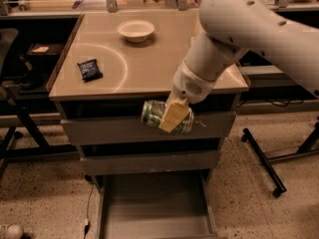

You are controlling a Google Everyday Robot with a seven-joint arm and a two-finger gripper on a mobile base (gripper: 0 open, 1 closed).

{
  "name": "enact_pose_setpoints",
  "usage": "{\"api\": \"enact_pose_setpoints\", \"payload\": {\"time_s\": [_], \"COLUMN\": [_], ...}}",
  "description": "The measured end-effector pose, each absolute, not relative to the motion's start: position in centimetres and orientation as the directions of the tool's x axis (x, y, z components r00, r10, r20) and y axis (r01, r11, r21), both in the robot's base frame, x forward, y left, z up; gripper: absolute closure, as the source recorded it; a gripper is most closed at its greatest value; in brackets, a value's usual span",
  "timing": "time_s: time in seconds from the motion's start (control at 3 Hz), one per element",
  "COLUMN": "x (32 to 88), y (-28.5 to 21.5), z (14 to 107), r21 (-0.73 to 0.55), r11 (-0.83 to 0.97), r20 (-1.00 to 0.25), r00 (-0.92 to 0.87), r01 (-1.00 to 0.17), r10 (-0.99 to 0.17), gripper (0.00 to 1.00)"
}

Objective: Place green can into bottom drawer

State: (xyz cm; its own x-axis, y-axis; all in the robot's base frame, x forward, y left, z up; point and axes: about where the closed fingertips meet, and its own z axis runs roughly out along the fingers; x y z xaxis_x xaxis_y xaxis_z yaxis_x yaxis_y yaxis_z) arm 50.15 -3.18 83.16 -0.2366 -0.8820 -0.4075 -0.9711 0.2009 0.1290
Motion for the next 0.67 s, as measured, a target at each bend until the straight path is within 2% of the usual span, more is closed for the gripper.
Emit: {"api": "enact_pose_setpoints", "payload": {"time_s": [0.67], "x": [45.9], "y": [-4.5], "z": [68.3], "r21": [0.357], "r11": [0.316], "r20": [-0.437], "r00": [-0.456], "r01": [-0.879], "r10": [-0.775], "gripper": [1.00]}}
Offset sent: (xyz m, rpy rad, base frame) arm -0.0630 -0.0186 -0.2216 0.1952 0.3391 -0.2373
